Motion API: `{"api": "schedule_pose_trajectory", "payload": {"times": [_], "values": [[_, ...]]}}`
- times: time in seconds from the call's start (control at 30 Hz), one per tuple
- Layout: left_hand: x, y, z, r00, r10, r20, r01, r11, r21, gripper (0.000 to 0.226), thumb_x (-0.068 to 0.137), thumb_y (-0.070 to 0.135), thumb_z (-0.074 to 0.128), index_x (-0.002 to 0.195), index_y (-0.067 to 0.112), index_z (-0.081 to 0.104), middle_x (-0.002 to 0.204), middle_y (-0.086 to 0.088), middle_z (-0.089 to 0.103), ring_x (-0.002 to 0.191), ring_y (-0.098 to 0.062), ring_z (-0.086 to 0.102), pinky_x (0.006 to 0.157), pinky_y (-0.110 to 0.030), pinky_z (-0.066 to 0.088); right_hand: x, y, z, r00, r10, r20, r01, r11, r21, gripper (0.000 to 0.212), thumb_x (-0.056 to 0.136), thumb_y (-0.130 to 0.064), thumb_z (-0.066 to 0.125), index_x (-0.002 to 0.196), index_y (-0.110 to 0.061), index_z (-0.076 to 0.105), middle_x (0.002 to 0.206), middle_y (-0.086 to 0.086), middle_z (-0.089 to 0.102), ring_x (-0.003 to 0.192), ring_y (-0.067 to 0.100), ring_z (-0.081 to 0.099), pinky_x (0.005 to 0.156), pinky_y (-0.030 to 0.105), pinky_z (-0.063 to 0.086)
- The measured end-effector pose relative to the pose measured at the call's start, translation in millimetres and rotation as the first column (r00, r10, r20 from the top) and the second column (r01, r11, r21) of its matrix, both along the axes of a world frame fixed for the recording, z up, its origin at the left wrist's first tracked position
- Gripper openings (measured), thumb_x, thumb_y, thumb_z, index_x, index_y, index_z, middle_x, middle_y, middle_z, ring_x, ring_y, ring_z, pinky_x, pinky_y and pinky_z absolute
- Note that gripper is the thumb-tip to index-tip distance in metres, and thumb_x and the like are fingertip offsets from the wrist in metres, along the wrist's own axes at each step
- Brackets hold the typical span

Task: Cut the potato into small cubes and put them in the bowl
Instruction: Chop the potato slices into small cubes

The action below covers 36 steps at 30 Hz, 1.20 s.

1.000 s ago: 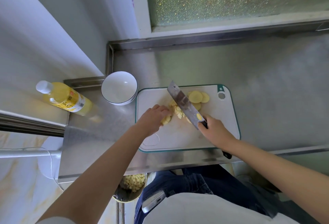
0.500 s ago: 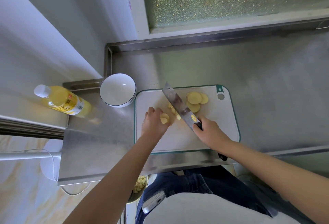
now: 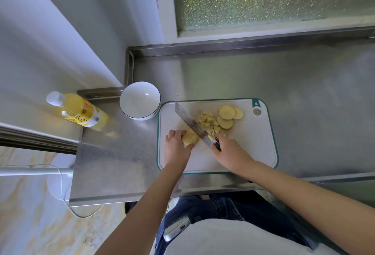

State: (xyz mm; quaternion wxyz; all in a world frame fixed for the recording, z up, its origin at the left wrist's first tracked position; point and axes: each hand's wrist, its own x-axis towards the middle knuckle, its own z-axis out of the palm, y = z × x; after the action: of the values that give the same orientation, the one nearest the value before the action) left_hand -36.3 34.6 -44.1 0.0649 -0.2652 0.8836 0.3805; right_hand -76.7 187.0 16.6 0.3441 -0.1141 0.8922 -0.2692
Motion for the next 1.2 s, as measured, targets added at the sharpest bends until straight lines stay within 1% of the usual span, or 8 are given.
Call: {"api": "schedule_pose_trajectory", "payload": {"times": [0.13, 0.27, 0.33, 0.5, 0.7, 0.8, 0.97, 1.2], "values": [[-0.4, 1.3, -0.6, 0.999, 0.028, -0.017, -0.028, 1.0, 0.01, 0.045, 0.074, 0.014, 0.075, 0.115, 0.007, 0.059, 0.108, -0.007, 0.053, 0.105, -0.025, 0.051, 0.084, -0.035, 0.049, -0.5, -3.7, -1.5, 0.999, 0.045, 0.007, -0.045, 0.999, 0.022, 0.013, 0.096, -0.018, 0.038, 0.086, -0.011, 0.037, 0.062, 0.001, 0.042, 0.065, 0.026, 0.044, 0.055, 0.032, 0.03], [-2.1, 1.2, -0.7, 0.999, 0.047, -0.023, -0.047, 0.999, 0.02, 0.043, 0.073, 0.012, 0.075, 0.113, 0.006, 0.061, 0.105, -0.007, 0.055, 0.102, -0.025, 0.052, 0.083, -0.034, 0.048, -1.8, -7.7, -3.5, 0.996, 0.085, -0.006, -0.084, 0.994, 0.065, 0.01, 0.097, -0.018, 0.037, 0.089, -0.011, 0.037, 0.063, 0.001, 0.042, 0.064, 0.024, 0.045, 0.056, 0.031, 0.032], [-2.5, 1.0, -0.5, 0.998, 0.059, -0.026, -0.058, 0.998, 0.035, 0.042, 0.073, 0.011, 0.075, 0.112, 0.006, 0.062, 0.104, -0.006, 0.055, 0.098, -0.025, 0.055, 0.08, -0.032, 0.048, -1.2, -11.1, -4.8, 0.995, 0.096, -0.005, -0.096, 0.992, 0.086, 0.009, 0.097, -0.017, 0.036, 0.092, -0.01, 0.039, 0.063, -0.001, 0.041, 0.068, 0.025, 0.046, 0.059, 0.03, 0.034], [-3.4, 0.4, 0.7, 0.995, 0.093, -0.029, -0.09, 0.992, 0.083, 0.04, 0.073, 0.009, 0.075, 0.111, 0.005, 0.063, 0.102, -0.004, 0.054, 0.085, -0.02, 0.056, 0.071, -0.021, 0.041, -0.4, -18.0, -3.6, 0.997, 0.076, 0.017, -0.078, 0.99, 0.116, 0.02, 0.097, -0.017, 0.035, 0.106, -0.002, 0.045, 0.08, 0.008, 0.048, 0.074, 0.026, 0.046, 0.065, 0.03, 0.035], [-3.6, -1.4, 0.3, 0.994, 0.096, -0.045, -0.091, 0.991, 0.101, 0.04, 0.071, 0.008, 0.077, 0.109, 0.005, 0.065, 0.093, 0.003, 0.049, 0.076, -0.014, 0.05, 0.064, -0.011, 0.035, -2.2, -20.8, -6.9, 0.997, 0.068, 0.04, -0.072, 0.989, 0.129, 0.023, 0.098, -0.018, 0.035, 0.109, -0.002, 0.045, 0.074, 0.004, 0.046, 0.074, 0.025, 0.047, 0.065, 0.031, 0.036], [-3.8, -2.0, -1.3, 0.993, 0.109, -0.049, -0.102, 0.988, 0.12, 0.04, 0.07, 0.005, 0.077, 0.108, 0.004, 0.065, 0.092, 0.002, 0.049, 0.074, -0.014, 0.05, 0.061, -0.007, 0.034, -1.7, -22.0, -9.0, 0.998, 0.059, 0.037, -0.064, 0.987, 0.145, 0.023, 0.098, -0.019, 0.035, 0.108, -0.002, 0.046, 0.081, 0.007, 0.049, 0.075, 0.024, 0.047, 0.066, 0.03, 0.036], [-2.7, -1.8, -0.4, 0.991, 0.123, -0.056, -0.115, 0.985, 0.13, 0.04, 0.07, 0.004, 0.077, 0.108, 0.004, 0.064, 0.092, 0.001, 0.049, 0.074, -0.014, 0.05, 0.064, -0.008, 0.033, 1.7, -24.5, -16.2, 0.998, 0.064, -0.001, -0.063, 0.985, 0.16, 0.02, 0.098, -0.018, 0.036, 0.104, -0.003, 0.047, 0.081, 0.009, 0.049, 0.074, 0.025, 0.048, 0.065, 0.031, 0.036], [-1.8, -0.8, 3.9, 0.993, 0.111, -0.042, -0.106, 0.989, 0.105, 0.039, 0.072, 0.009, 0.076, 0.11, 0.007, 0.064, 0.096, 0.001, 0.051, 0.077, -0.014, 0.051, 0.064, -0.012, 0.035, -0.3, -21.1, -15.5, 0.998, 0.058, 0.015, -0.06, 0.988, 0.139, 0.021, 0.098, -0.018, 0.036, 0.108, -0.002, 0.047, 0.084, 0.009, 0.05, 0.076, 0.025, 0.047, 0.068, 0.03, 0.036]]}}
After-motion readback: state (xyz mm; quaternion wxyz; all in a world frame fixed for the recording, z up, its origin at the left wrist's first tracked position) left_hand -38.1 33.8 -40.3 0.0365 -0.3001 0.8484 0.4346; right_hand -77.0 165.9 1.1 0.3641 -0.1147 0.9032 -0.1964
